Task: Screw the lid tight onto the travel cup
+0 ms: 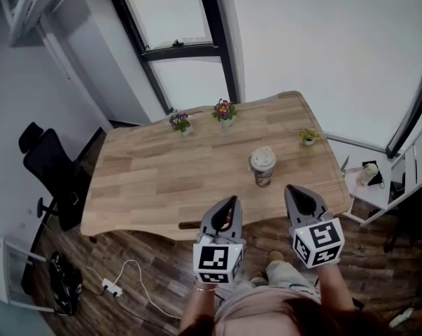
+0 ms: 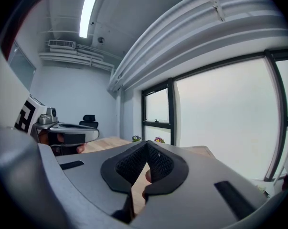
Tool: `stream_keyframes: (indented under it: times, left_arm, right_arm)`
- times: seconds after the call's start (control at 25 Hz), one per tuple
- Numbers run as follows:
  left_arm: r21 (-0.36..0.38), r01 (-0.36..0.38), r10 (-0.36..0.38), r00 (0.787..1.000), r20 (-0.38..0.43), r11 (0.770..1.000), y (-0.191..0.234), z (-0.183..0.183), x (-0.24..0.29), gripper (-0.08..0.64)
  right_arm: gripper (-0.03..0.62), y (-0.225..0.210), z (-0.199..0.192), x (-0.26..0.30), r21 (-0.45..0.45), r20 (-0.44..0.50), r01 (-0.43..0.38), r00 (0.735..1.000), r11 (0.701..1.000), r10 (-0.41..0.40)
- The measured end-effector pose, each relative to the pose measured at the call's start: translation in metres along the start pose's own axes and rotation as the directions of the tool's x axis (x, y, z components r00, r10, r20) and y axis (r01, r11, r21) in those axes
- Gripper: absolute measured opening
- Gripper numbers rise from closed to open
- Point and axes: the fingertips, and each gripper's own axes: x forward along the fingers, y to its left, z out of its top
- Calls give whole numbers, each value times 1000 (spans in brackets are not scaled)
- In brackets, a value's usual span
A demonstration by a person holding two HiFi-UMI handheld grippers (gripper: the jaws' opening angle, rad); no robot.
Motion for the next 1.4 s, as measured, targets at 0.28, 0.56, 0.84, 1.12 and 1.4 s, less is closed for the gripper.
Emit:
stream_keyframes:
  times: [0.28,0.56,0.84,1.12,1.4]
  left_arm:
    - [14,4,-4,1000,-9,1000,-2,-2,11,2]
    - [16,10,-10,1000,-7,1000,-5,4,29,2]
    - [18,18,-18,1000,-10,1000,-12,7,53,2]
    - [21,7,-6,999,-38,1000,-11,-1,73,2]
    - [29,-3,4,999,-46,1000,-10,2,89,2]
  right_arm:
    - [0,-6,5,3,-3,8,-4,1000,1000,4]
    - [0,-19,10,13,-11,3,-16,1000,1000,16]
    - [0,-35,8,20,-13,-8,-25,1000,1000,25]
    - [0,-50,4,32,-6,-19,-38,999,999,38]
    - [0,-62,-1,45,-2,-28,-43,999,999,42]
